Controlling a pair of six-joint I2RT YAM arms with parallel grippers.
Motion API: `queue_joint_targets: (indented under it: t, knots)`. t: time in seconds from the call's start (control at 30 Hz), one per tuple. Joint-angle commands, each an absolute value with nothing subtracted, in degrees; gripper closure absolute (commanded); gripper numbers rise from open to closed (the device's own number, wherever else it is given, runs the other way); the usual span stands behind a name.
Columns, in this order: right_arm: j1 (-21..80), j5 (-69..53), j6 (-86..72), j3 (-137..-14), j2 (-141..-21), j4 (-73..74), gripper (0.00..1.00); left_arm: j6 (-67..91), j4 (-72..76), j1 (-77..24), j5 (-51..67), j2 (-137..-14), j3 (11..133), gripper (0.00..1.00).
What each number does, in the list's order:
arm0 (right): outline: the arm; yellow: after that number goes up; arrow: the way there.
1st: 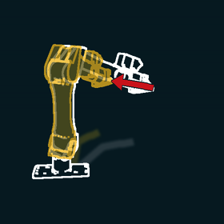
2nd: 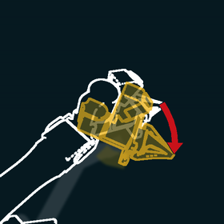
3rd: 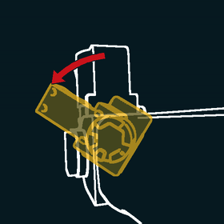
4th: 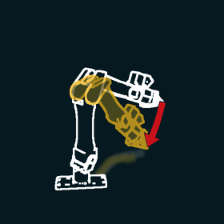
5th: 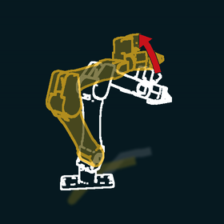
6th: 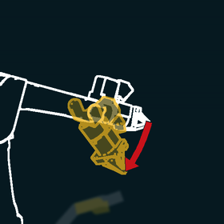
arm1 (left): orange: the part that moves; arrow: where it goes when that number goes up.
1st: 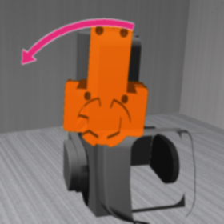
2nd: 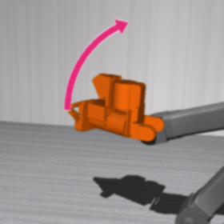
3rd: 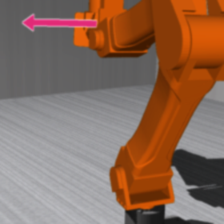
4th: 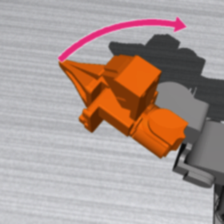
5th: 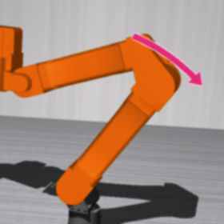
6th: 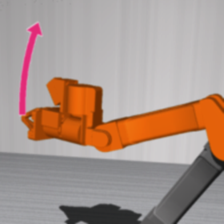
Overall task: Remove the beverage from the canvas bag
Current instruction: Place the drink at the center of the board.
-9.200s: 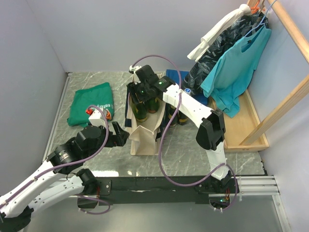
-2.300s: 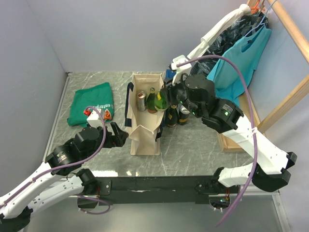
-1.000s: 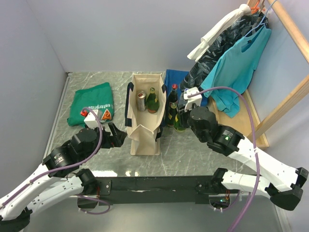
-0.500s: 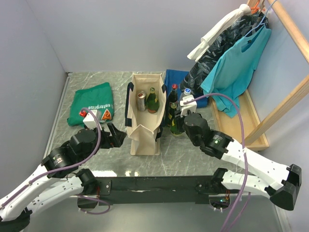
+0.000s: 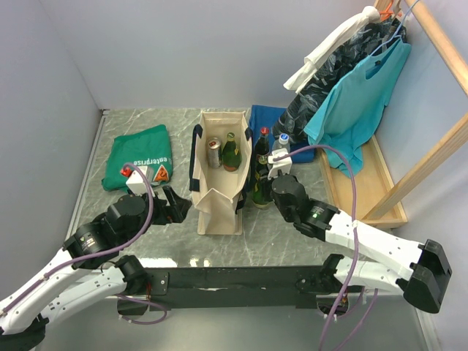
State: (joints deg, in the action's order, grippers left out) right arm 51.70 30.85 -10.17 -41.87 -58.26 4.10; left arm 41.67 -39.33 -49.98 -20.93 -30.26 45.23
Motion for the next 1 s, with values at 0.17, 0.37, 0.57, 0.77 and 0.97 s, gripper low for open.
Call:
queue_joint_targets:
  t: [0.17, 0.37, 0.57, 0.77, 0.97]
  knots:
    - [51.0, 33.0, -12.1, -40.2, -57.2, -13.3, 1.0, 42.2, -38.6, -50.3, -21.9, -30.0, 46.0, 0.04]
    - [51.0, 32.7, -11.9, -36.5, -56.2, -19.2, 1.0, 42.3, -38.6, -50.3, -21.9, -29.8, 46.0, 0.04]
    - [51.0, 32.6, -12.0, -35.8, -57.7, -20.7, 1.0, 42.2, -38.5, -50.3, -21.9, -29.8, 46.0, 0.04]
    - [51.0, 32.7, -11.9, -34.8, -58.6, -23.1, 1.0, 42.4, -38.6, -50.3, -22.1, -29.7, 46.0, 0.04]
    - [51.0, 32.7, -11.8, -35.2, -60.0, -23.4, 1.0, 42.4, -38.6, -50.3, -22.1, -29.8, 46.0, 0.04]
